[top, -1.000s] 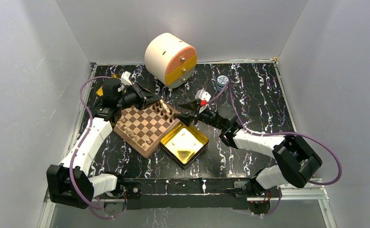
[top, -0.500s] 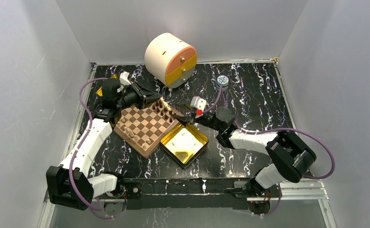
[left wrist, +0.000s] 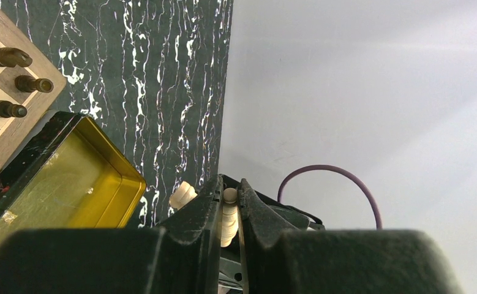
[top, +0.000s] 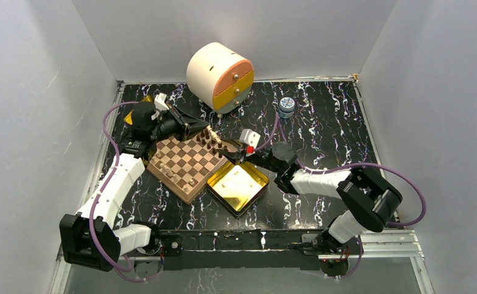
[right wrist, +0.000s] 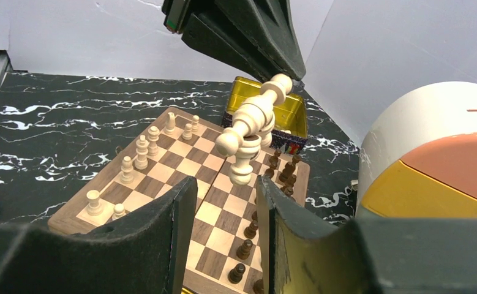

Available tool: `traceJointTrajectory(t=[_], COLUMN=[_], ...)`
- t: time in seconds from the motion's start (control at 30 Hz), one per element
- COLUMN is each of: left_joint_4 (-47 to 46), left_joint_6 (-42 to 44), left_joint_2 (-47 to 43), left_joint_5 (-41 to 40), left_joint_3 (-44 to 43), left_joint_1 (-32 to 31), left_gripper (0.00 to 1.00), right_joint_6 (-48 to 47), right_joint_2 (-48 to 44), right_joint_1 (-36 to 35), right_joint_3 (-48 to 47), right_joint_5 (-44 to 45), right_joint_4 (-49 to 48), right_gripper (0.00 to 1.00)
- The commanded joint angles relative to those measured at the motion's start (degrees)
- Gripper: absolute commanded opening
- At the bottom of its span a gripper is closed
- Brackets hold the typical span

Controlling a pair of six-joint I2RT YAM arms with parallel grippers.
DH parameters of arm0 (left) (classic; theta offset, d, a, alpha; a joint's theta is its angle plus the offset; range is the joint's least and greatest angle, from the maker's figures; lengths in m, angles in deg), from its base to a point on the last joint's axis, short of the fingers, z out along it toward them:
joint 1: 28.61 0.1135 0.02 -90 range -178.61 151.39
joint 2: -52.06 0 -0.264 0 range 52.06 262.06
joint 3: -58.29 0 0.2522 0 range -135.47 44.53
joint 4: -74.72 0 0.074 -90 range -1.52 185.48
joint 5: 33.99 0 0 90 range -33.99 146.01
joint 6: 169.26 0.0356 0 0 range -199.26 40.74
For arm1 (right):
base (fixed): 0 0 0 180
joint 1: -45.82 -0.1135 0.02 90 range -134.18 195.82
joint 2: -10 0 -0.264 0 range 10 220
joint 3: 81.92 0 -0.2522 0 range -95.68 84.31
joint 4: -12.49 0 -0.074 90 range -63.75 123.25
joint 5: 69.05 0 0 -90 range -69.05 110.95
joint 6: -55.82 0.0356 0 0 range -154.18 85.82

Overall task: Set up the chess pieces on the board
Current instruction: Pick up the chess piece from the storage box.

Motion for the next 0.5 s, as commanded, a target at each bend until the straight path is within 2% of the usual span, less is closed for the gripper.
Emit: traceJointTrajectory(t=[0.0,0.2,0.47], left_joint_4=[-1.19,-1.19,-1.19], left_joint_6=[-0.01,0.08,0.26], left_joint_2=[-1.73,-1.63,-2.03], left_joint_5=[0.59,0.51,0.11], left_joint_3=[-0.16,-0.04,0.94], left_joint_1=[-0.38,-0.4,-0.4], left_gripper=[0.0,0.0,0.0], right_joint_6=[-0.81,-0.29,-0.09], right_joint_2=[0.14,0.23,0.38], right_joint_1=[-0.43,-0.56,-0.98], right_joint_3=[-2.4,-2.53,-2.81], right_joint_5=[2.75,3.53,3.49], right_joint_4=[-4.97,-5.61,-6.11], right_gripper=[0.48,0.44,0.45])
